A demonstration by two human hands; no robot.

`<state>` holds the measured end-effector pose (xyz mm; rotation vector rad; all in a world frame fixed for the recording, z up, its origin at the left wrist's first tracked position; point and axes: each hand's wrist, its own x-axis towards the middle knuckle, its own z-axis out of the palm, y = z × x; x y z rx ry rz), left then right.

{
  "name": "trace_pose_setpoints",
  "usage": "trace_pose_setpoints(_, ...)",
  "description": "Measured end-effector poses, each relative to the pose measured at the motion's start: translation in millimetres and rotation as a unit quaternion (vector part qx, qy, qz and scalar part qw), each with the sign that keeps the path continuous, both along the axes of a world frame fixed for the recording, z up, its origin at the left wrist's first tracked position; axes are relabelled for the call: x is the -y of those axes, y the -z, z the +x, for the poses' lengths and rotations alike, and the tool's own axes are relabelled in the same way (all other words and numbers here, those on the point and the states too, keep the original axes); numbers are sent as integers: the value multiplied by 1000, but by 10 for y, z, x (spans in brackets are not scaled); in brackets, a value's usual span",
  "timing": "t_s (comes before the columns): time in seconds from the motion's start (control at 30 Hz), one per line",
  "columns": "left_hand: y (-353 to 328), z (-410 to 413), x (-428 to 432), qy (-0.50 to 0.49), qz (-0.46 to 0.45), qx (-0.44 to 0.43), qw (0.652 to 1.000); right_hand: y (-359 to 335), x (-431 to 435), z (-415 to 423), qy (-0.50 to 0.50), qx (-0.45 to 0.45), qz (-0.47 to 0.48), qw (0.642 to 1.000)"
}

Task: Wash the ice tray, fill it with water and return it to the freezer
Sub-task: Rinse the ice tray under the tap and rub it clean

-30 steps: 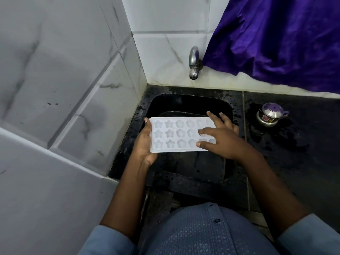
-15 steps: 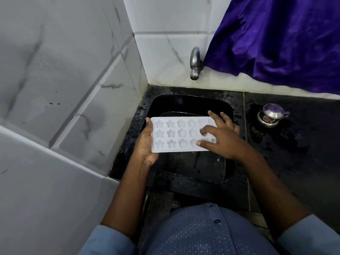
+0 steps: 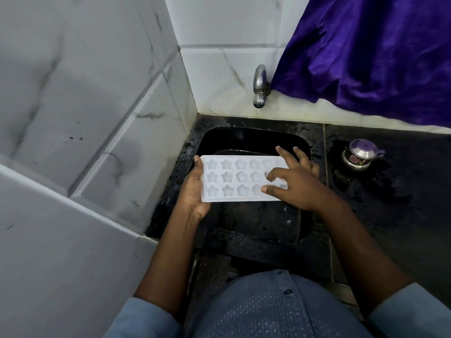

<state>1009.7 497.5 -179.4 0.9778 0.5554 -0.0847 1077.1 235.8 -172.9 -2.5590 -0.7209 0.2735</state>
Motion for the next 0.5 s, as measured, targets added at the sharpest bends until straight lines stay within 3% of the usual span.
trace_pose_setpoints(0.5,-23,26,6,1,-7,6,1000,-68,-3,-2,0,-1,-9,1000)
